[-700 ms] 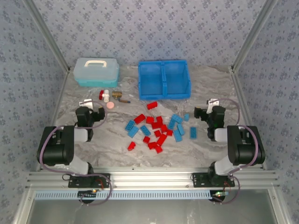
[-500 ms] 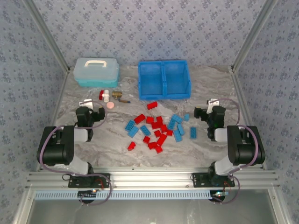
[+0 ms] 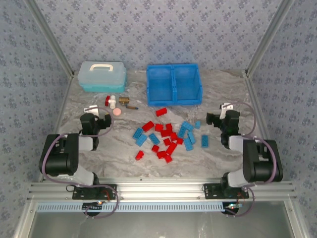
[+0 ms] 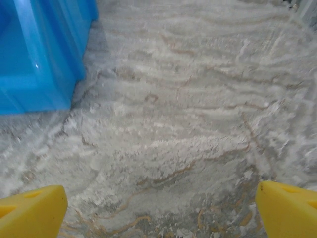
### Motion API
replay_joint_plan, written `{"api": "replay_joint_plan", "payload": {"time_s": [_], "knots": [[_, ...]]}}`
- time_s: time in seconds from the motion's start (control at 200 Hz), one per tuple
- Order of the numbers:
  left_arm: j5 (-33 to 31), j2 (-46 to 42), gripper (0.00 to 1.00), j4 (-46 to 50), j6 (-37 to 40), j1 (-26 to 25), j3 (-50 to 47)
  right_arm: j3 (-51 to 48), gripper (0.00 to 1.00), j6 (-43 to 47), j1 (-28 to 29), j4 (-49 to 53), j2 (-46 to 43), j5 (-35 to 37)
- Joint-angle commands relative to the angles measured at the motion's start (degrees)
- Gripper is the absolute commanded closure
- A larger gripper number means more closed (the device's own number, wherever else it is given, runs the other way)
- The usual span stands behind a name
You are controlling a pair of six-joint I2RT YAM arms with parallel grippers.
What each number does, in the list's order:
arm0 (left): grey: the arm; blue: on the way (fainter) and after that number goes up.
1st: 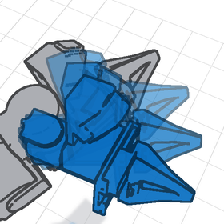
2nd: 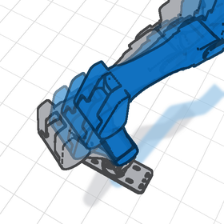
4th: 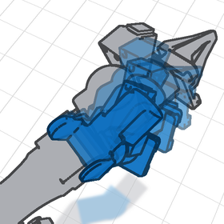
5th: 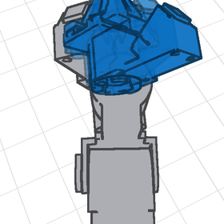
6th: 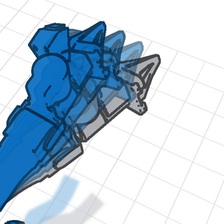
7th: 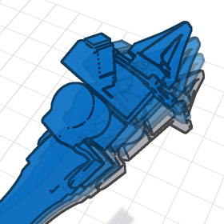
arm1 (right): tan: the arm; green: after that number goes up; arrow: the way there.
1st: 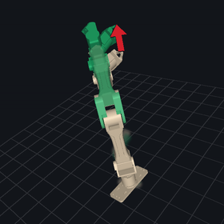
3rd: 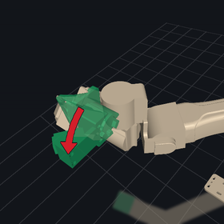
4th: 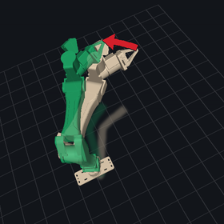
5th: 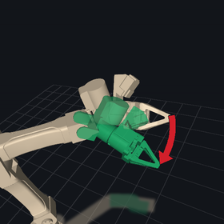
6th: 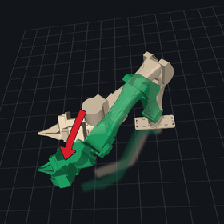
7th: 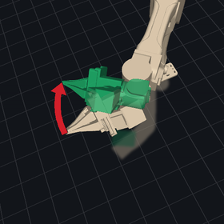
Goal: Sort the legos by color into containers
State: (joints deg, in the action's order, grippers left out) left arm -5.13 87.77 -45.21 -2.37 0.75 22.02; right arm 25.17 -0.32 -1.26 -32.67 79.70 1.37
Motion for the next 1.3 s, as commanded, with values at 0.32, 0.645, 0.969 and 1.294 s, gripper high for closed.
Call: {"api": "replay_joint_plan", "payload": {"time_s": [0.32,0.645,0.969,1.294], "knots": [[-5.5,-6.6,0.01,5.8,1.4,-3.0,2.5,17.9,0.00,-32.5,4.2,58.4,-26.5,-0.4],[-2.6,-38.2,0.01,50.5,-10.9,-13.8,18.0,26.2,0.00,-27.8,16.1,76.0,-14.6,3.1],[30.8,-36.2,0.01,82.3,14.8,-28.8,34.6,25.5,0.01,-24.6,17.0,72.2,-0.1,2.4],[34.4,-32.0,0.01,79.1,22.5,-32.5,34.5,23.4,0.31,-24.8,18.2,67.4,8.6,1.4]]}}
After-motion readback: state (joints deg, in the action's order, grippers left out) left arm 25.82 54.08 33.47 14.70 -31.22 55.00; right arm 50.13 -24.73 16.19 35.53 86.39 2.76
